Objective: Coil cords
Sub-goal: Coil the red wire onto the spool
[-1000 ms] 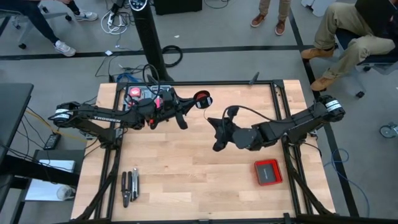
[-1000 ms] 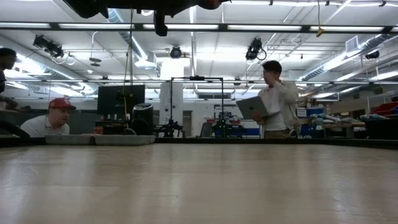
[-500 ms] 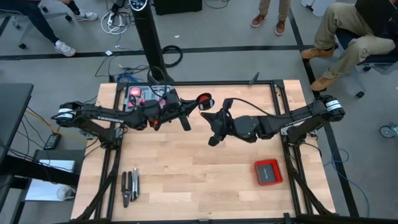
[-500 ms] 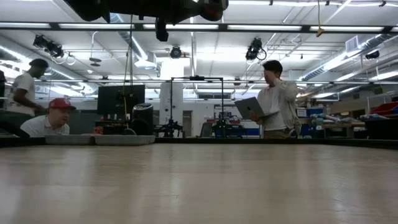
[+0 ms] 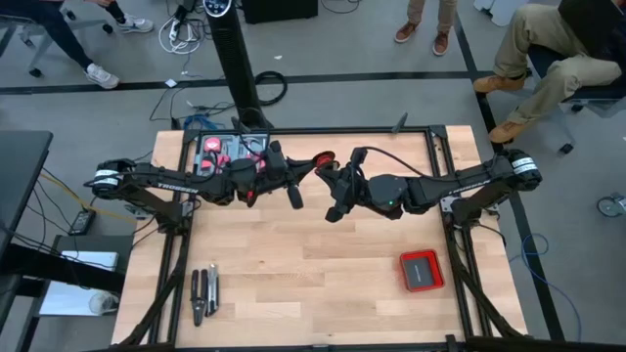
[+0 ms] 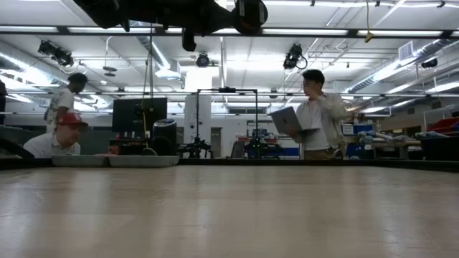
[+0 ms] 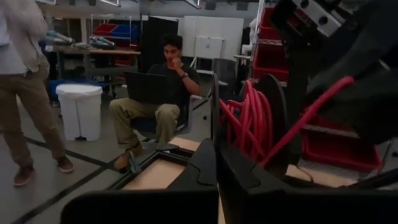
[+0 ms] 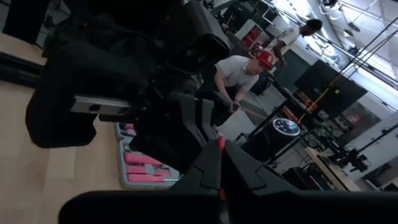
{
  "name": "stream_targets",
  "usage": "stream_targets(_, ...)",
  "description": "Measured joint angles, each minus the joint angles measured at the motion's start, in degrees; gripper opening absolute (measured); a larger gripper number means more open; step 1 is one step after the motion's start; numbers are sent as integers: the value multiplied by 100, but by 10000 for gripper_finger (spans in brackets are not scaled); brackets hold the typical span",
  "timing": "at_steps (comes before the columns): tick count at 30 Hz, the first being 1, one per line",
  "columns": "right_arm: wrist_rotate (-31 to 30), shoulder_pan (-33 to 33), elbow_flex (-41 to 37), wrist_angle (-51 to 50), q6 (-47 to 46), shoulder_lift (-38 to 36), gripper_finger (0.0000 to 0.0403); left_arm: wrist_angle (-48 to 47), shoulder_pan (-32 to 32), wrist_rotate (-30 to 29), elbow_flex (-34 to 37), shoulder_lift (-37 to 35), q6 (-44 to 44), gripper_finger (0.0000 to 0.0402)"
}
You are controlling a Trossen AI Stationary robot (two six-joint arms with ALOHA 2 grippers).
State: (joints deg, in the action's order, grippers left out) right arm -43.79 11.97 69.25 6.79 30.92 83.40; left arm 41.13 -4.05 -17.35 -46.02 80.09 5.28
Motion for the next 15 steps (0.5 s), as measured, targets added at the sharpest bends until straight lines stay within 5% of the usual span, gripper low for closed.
stream_targets(7,-397,36,-2,-114,74,0,0,-289,4,146,0,-10,-776,0)
stream_targets(15,-2093,410,-4,-482,978,2,0,-974,-4,380,0,-410,-1388,0)
